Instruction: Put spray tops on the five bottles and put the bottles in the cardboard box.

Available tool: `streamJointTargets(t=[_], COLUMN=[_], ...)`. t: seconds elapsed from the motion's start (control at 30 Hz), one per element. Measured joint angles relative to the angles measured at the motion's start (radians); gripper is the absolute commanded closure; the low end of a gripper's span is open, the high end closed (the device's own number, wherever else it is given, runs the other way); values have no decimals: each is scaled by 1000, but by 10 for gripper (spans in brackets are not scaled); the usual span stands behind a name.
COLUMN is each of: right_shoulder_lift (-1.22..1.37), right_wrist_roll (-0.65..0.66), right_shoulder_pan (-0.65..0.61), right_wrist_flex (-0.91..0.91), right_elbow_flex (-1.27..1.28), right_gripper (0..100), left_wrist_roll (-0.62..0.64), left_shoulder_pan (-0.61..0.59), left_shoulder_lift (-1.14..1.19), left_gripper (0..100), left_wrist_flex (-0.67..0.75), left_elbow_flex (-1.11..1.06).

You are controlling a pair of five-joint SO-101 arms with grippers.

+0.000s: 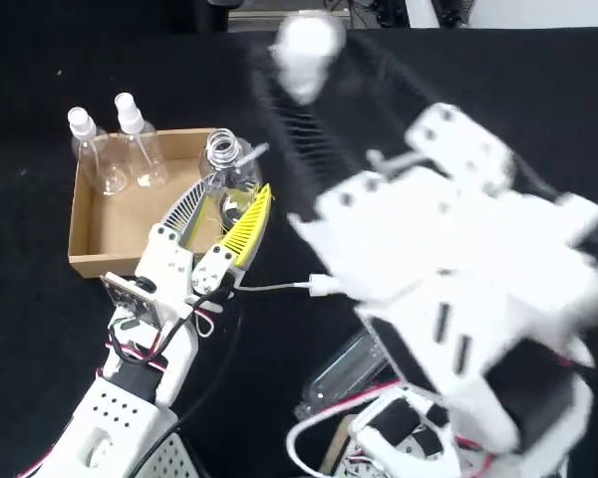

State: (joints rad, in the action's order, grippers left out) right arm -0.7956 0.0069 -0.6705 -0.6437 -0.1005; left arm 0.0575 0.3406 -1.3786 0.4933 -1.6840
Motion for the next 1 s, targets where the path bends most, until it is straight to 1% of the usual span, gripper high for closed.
streamJointTargets(t=[0.1, 0.33, 0.6, 1.0], right_shoulder_lift=[26, 97, 175, 235], right_wrist_roll=[41, 115, 120, 121], right_shoulder_pan=[-32, -37, -37, -29], right_wrist_flex=[0, 2, 2, 2], right_elbow_flex=[0, -29, -147, -157], right_gripper=[988, 988, 988, 988], left_wrist_roll=[0, 0, 0, 0], left_shoulder_pan=[-2, -2, -2, -3], left_shoulder_lift=[0, 0, 0, 0], left_gripper=[927, 927, 927, 927], left_wrist_flex=[0, 0, 0, 0], left_elbow_flex=[0, 0, 0, 0])
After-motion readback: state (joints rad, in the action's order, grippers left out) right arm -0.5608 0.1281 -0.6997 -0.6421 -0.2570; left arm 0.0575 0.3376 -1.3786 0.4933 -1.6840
